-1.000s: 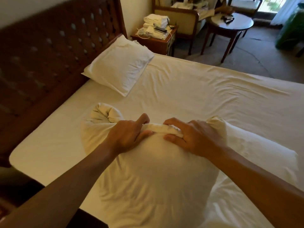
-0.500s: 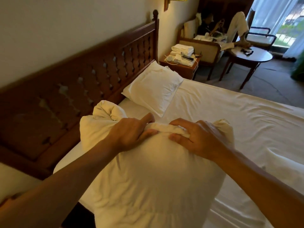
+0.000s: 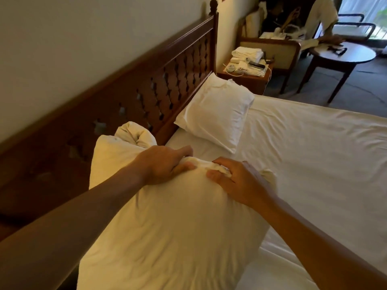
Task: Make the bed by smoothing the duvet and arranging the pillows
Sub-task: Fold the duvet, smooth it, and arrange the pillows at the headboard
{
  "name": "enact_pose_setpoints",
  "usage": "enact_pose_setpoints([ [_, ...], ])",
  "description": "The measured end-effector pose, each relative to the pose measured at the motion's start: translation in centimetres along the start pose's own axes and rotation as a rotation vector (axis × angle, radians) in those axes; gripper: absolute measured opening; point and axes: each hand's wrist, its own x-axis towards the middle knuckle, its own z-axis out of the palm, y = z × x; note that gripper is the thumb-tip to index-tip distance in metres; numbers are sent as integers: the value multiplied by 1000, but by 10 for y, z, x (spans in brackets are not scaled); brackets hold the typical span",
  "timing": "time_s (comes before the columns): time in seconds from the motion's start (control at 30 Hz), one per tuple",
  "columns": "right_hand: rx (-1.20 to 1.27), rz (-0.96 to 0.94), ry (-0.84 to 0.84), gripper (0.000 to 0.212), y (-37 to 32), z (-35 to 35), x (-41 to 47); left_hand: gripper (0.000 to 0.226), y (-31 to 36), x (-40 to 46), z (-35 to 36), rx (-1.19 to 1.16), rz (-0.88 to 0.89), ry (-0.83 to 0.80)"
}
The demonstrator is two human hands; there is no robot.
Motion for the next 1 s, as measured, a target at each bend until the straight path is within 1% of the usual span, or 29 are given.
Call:
enact_pose_setpoints([
  [0.1, 16, 77, -39, 51, 28, 39, 36, 39, -40, 30, 36, -43, -14, -90],
  [0.17, 13, 118, -44, 52, 53, 60, 66, 43, -68, 57, 65, -82, -16, -114],
  [0.27, 2, 175, -27, 51, 98, 80, 122, 43, -108, 113, 108, -141, -17, -113],
  [0.4, -23, 222, 8, 41, 164, 98, 196, 36, -152, 195, 161, -181, -35, -117],
  [0.5, -27, 250, 23, 38, 206, 112, 245, 37, -185, 249, 192, -191, -52, -127],
  [0.6, -24, 322, 52, 43, 248, 119, 277, 42, -199, 297, 216, -192, -64, -147],
  [0.73, -81, 416, 0, 42, 299, 139, 301, 51, -209, 347, 258, -183, -88, -216],
  [0.9, -76, 472, -62, 44, 358, 178, 311, 52, -212, 382, 322, -146, -87, -251],
  [1.0, -89, 516, -56, 44, 381, 195, 317, 52, -216, 397, 351, -109, -105, -242],
])
